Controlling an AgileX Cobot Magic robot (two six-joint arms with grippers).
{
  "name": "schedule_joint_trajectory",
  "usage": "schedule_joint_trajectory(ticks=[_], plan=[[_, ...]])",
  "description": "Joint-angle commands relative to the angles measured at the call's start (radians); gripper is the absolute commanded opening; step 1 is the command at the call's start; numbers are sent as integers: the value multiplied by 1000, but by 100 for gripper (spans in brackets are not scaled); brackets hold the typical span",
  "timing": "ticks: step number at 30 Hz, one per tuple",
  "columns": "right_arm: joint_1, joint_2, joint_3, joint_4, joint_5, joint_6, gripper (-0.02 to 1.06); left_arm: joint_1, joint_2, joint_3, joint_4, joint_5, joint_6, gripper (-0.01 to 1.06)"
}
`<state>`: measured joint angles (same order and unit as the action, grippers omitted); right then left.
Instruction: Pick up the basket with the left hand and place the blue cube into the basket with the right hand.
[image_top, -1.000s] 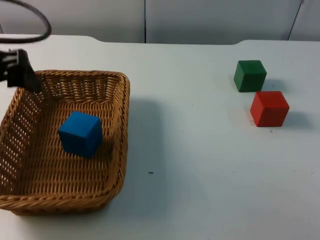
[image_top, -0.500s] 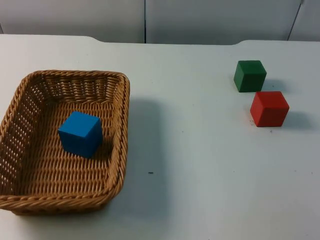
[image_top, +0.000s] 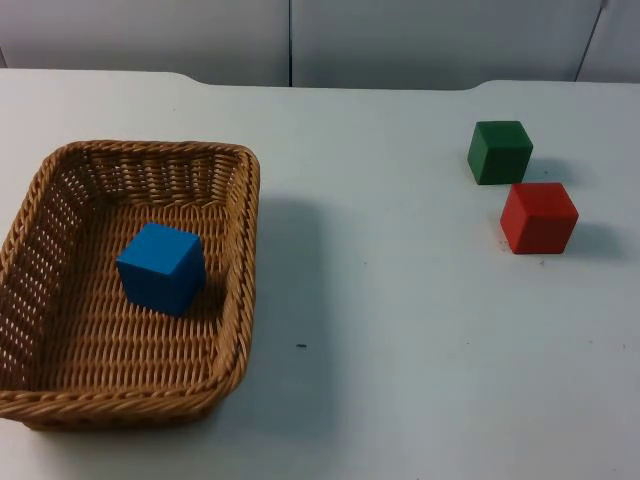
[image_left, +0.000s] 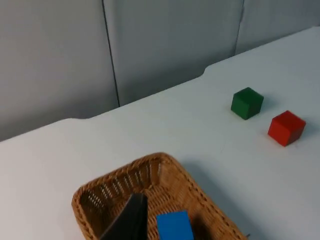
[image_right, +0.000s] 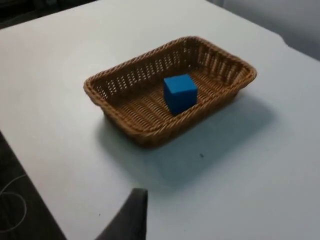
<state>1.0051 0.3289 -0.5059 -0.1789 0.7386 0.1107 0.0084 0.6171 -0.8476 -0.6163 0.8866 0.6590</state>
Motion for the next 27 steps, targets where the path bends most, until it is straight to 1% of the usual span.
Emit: schedule_joint_trajectory(ticks=[1,2,3,4,5,6,8,10,11,14,15,17,19,20,24,25,27], plan=[[4,-3,4,50,23,-49,101,-1,-46,37,49,23,-48,105],[4,-3,4,60,26,-56,101,-1,-73,69,65,27,-65,105],[4,-3,4,96,39,-86,101,-1,-122,115,75,29,-93,105],[4,-3,4,112,50,-98,101,-1,-155,147,80,29,-112,105],[4,-3,4,112,50,-98,101,-1,-155,147,80,29,-112,105],[4,-3,4,125,63,-103,101,-1,-182,175,85,31,-125,105],[4,-3,4,135,102,-111,101,-1,-249,211,106,53,-158,105],[4,-5,4,135,122,-111,101,-1,-309,221,154,93,-177,105],[4,-5,4,135,122,-111,101,-1,-309,221,154,93,-177,105],[4,-5,4,141,124,-111,101,-1,-403,221,264,137,-275,105],[4,-5,4,141,124,-111,101,-1,-403,221,264,137,-275,105],[4,-5,4,163,124,-111,101,-1,-478,221,349,137,-387,105],[4,-5,3,185,129,-119,101,-1,-522,221,407,137,-457,105],[4,-5,3,185,129,-119,101,-1,-522,221,407,137,-457,105],[4,-5,3,187,131,-119,101,-1,-583,276,477,133,-583,105],[4,-5,3,187,131,-119,101,-1,-583,276,477,133,-583,105],[4,-5,3,189,131,-119,101,-1,-600,315,495,141,-596,105]])
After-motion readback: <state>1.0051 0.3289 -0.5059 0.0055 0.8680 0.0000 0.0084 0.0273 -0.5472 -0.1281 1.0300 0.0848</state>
